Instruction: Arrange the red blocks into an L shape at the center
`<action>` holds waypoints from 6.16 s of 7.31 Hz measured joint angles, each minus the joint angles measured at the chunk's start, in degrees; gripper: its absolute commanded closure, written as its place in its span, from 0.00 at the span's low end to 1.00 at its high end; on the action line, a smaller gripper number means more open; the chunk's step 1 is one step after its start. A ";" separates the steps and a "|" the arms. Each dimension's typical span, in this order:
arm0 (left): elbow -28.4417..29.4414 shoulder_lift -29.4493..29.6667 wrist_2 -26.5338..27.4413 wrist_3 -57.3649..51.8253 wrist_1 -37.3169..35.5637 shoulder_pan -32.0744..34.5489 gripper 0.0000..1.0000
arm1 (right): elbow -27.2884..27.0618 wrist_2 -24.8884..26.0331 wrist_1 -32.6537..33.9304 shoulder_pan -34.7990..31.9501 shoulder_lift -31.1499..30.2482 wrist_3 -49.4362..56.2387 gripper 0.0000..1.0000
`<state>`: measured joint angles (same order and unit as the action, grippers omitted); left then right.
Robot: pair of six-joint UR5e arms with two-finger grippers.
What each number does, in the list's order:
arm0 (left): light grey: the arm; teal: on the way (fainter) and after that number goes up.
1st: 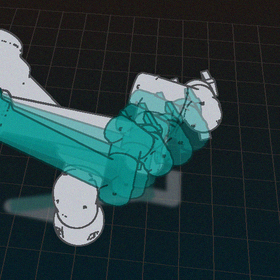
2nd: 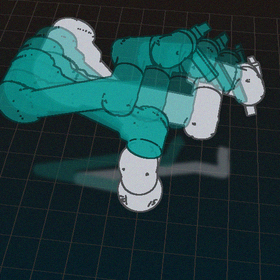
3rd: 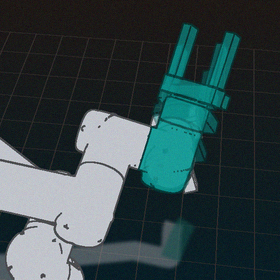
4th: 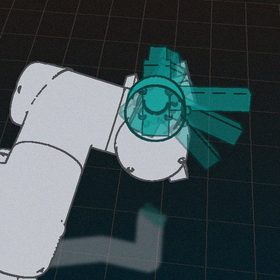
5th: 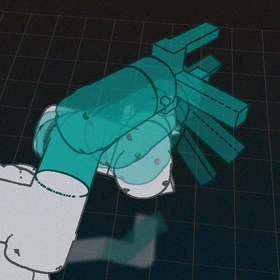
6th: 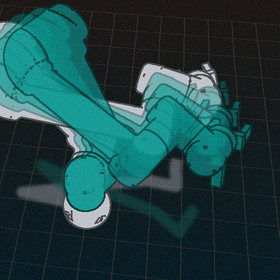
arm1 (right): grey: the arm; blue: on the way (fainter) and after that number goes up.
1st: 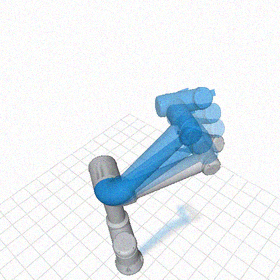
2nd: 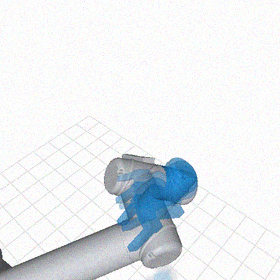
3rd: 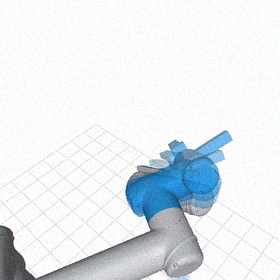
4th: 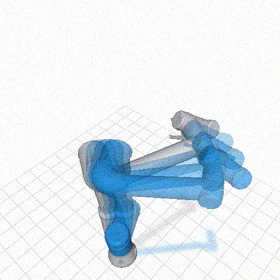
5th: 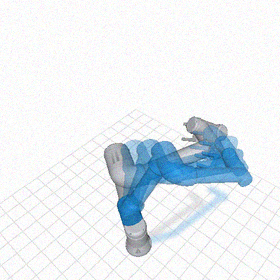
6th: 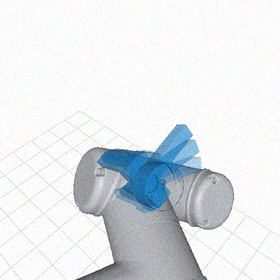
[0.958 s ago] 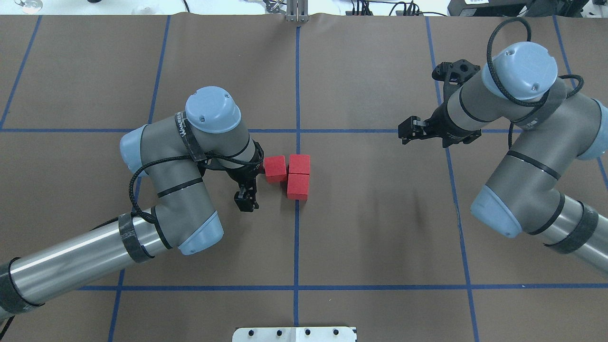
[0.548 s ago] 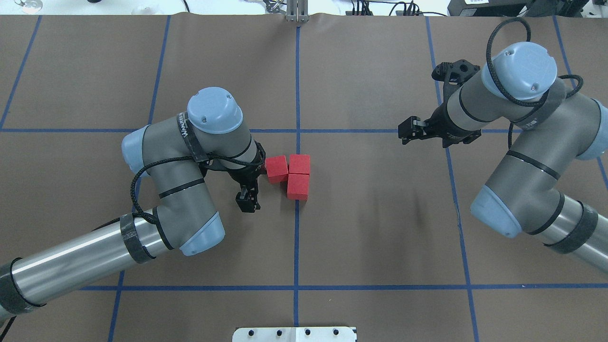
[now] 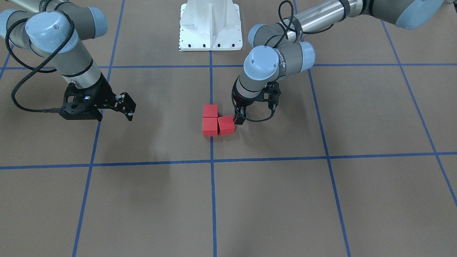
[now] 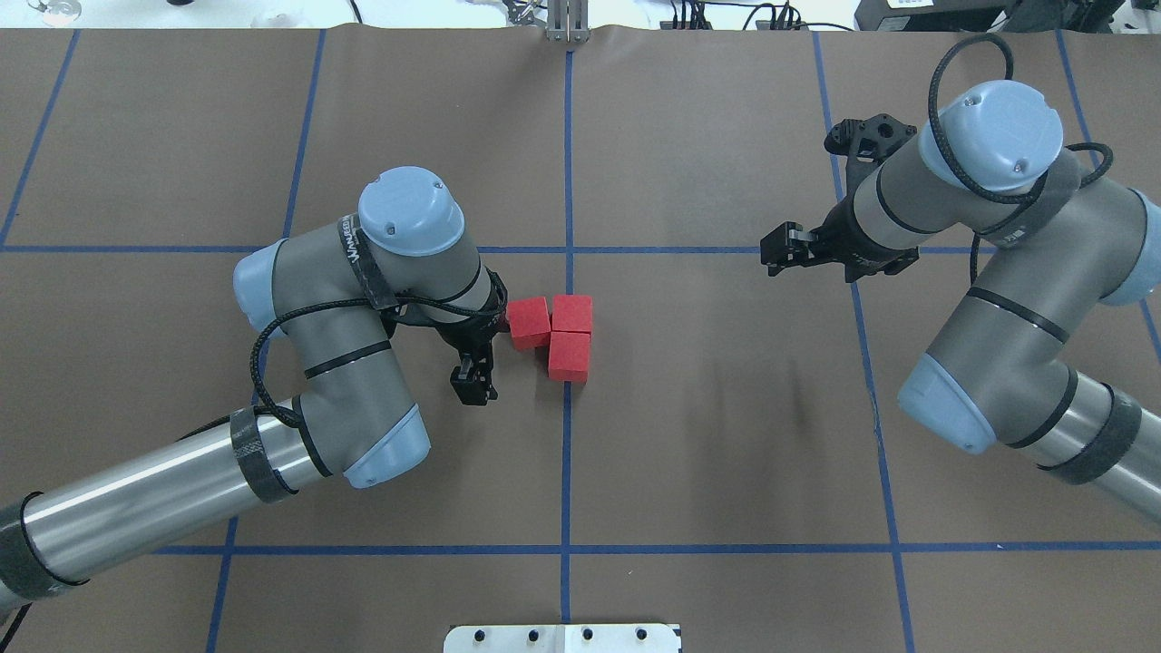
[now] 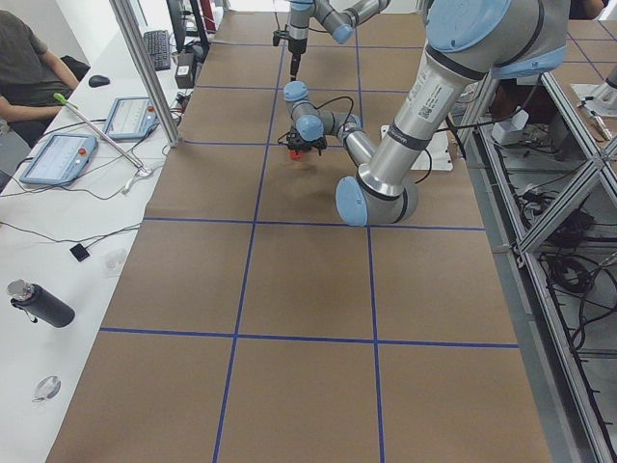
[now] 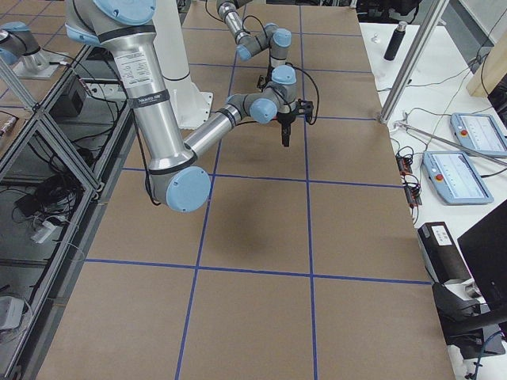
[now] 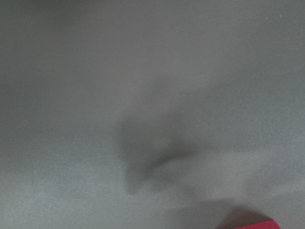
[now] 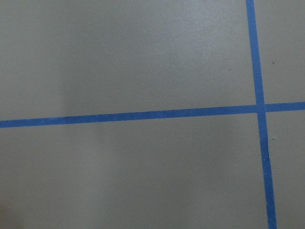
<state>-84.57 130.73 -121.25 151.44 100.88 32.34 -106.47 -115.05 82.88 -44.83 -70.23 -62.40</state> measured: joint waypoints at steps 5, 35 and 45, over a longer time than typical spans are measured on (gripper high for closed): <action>0.28 0.15 0.12 -0.09 0.07 0.15 0.00 | 0.11 0.00 0.00 0.09 0.00 0.00 0.00; -20.85 -39.99 -11.60 -132.36 -5.08 49.13 0.00 | 16.93 -21.22 3.98 -39.01 -8.70 53.69 0.00; -24.13 -40.36 -16.16 -132.31 -4.62 49.13 0.00 | 20.39 -23.31 -2.49 -39.02 -9.33 54.46 0.00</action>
<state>-108.70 90.38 -137.41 19.13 96.26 81.48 -86.08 -138.36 80.39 -83.85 -79.55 -7.95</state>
